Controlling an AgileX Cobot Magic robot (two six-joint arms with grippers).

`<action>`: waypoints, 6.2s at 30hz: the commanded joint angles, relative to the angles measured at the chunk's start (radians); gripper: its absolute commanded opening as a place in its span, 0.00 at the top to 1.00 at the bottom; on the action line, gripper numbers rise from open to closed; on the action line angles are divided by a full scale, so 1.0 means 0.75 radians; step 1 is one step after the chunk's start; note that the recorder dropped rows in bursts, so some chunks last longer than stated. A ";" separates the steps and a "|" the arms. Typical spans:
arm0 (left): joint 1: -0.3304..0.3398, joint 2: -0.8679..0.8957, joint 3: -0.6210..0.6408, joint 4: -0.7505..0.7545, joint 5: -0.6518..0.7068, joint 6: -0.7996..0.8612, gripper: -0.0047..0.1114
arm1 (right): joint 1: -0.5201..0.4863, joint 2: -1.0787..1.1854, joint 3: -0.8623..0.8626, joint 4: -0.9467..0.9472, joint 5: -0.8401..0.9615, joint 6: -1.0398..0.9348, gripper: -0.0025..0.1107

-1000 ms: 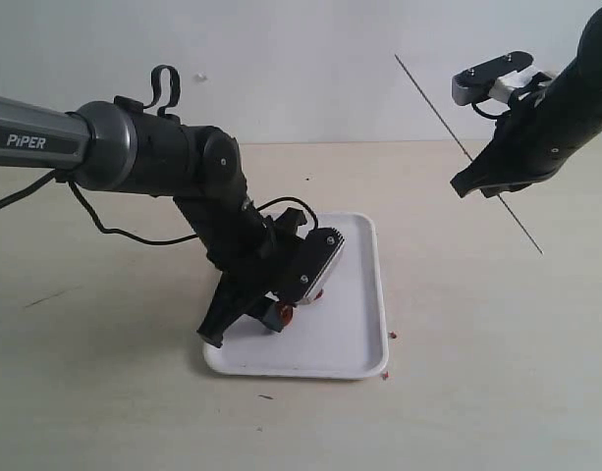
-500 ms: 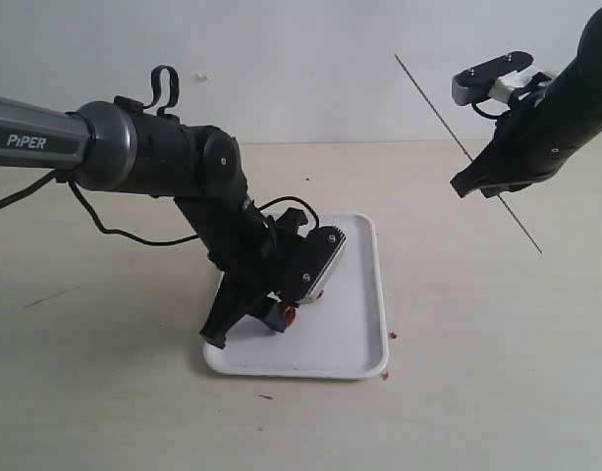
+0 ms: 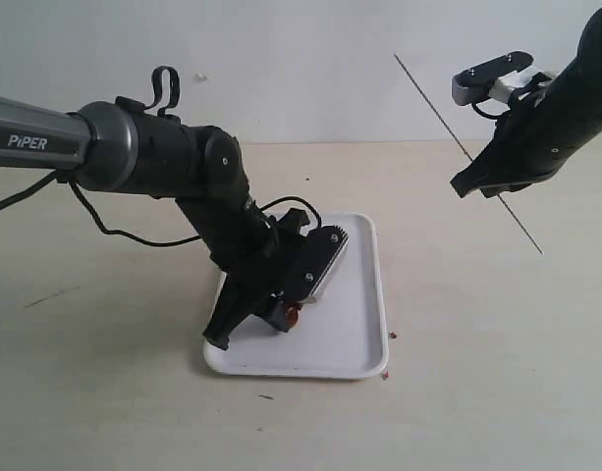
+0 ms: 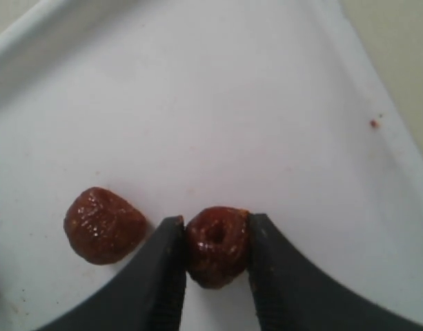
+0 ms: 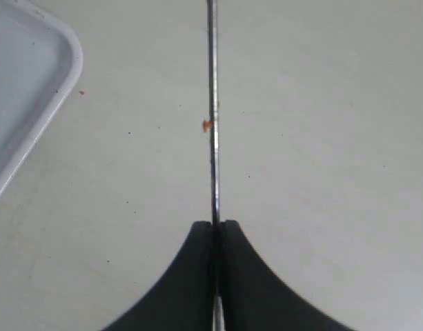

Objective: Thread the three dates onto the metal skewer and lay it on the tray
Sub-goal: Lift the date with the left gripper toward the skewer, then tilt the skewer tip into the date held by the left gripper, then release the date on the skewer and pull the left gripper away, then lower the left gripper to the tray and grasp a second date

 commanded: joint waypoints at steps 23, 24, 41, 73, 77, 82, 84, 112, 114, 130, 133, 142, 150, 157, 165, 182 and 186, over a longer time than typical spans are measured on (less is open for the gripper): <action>0.438 -0.076 -0.233 -1.843 -0.095 -0.698 0.70 | -0.005 0.089 0.004 0.360 0.047 -0.263 0.98; 0.455 -0.069 -0.236 -1.843 -0.086 -0.801 0.70 | -0.005 0.089 0.004 0.441 0.083 -0.354 0.98; 0.481 -0.039 -0.239 -1.843 -0.112 -1.200 0.70 | -0.002 0.089 0.004 1.005 0.542 -0.978 0.98; 0.476 -0.039 -0.239 -1.843 -0.071 -1.158 0.70 | 0.061 0.089 0.004 0.974 0.426 -0.917 0.98; 0.462 -0.039 -0.239 -1.843 -0.047 -1.157 0.70 | 0.061 0.089 0.004 0.974 0.426 -0.920 0.98; 0.405 -0.039 -0.239 -1.843 -0.052 -1.113 0.70 | 0.061 0.089 0.004 0.974 0.405 -0.920 0.98; 0.396 -0.039 -0.239 -1.843 -0.052 -1.110 0.70 | 0.061 0.089 0.004 0.974 0.390 -0.920 0.98; 0.266 -0.039 -0.239 -1.653 -0.048 -1.104 0.70 | 0.061 0.100 0.004 1.600 0.291 -1.231 0.98; 0.250 -0.039 -0.239 -1.644 -0.048 -1.104 0.70 | 0.061 0.117 0.004 1.628 0.291 -1.245 0.98; 0.240 -0.039 -0.239 -1.546 -0.043 -1.104 0.64 | 0.061 0.180 0.004 1.813 0.347 -1.384 0.98; 0.240 -0.039 -0.239 -1.537 -0.043 -1.104 0.56 | 0.061 0.180 0.004 1.810 0.367 -1.384 0.98; 0.240 -0.039 -0.239 -1.434 -0.035 -1.078 0.41 | 0.061 0.180 0.004 1.805 0.373 -1.384 0.98; 0.242 -0.044 -0.239 -1.256 -0.012 -1.041 0.37 | 0.050 0.177 0.004 1.747 0.252 -1.372 0.98; 0.242 -0.064 -0.239 -0.913 -0.018 -1.011 0.37 | -0.049 0.174 0.004 1.691 0.265 -1.267 0.98; 0.221 -0.064 -0.239 -0.524 0.007 -1.192 0.38 | -0.090 0.099 0.004 1.453 0.279 -1.090 0.98; -0.075 -0.022 -0.239 0.601 0.012 -0.569 0.38 | -0.090 0.055 0.004 1.314 0.278 -1.055 0.98; -0.077 -0.019 -0.220 0.601 0.012 -0.282 0.38 | -0.090 0.055 0.004 1.266 0.238 -1.047 0.98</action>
